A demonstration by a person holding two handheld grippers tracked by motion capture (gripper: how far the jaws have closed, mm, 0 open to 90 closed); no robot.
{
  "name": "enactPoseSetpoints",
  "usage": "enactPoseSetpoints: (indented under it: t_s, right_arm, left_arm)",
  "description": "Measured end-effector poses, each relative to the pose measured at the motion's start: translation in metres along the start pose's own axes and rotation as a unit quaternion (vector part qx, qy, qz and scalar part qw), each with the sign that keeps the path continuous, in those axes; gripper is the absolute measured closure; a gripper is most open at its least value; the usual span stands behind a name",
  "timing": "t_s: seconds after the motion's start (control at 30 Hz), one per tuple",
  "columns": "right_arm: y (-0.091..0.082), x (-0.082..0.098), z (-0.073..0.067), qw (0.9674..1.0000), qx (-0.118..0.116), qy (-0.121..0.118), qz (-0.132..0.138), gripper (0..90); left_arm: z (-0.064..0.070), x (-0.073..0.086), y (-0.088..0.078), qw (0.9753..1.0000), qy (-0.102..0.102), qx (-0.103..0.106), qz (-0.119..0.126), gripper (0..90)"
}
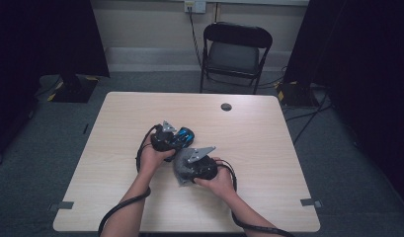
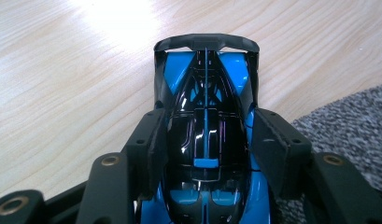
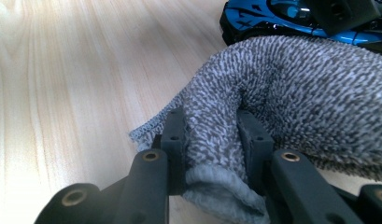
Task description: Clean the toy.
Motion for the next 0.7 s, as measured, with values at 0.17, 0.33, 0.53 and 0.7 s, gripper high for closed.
enactPoseSetpoints:
  t_s: [0.17, 0.33, 0.53, 0.7]
  right_arm:
    - [0.001, 0.0, -0.003, 1.0, -0.007, -0.004, 0.001, 68.5]
    - [0.001, -0.001, -0.007, 0.9999, -0.01, -0.009, 0.002, 68.5]
    - [0.002, 0.0, -0.011, 0.9998, -0.016, -0.01, 0.006, 68.5]
    - [0.003, -0.001, -0.015, 0.9996, -0.02, -0.018, 0.004, 68.4]
  left_arm:
    - [0.0, 0.0, 0.0, 1.0, 0.0, -0.001, 0.002, 46.0]
    - [0.0, 0.0, 0.0, 1.0, 0.001, 0.0, 0.001, 46.0]
    - [0.0, 0.001, 0.0, 1.0, 0.001, -0.001, 0.001, 46.0]
    - [0.0, 0.001, -0.001, 1.0, 0.0, -0.002, 0.0, 46.0]
Point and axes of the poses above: each handheld gripper's, and its own axes: y roughly forward along the jaws, x roughly out of its underside, z roughly to its right, the point moved 5 cm from there along y, roughly forward along the jaws, and after that the axes turned 13 degrees about -z, right-handed, at the moved point
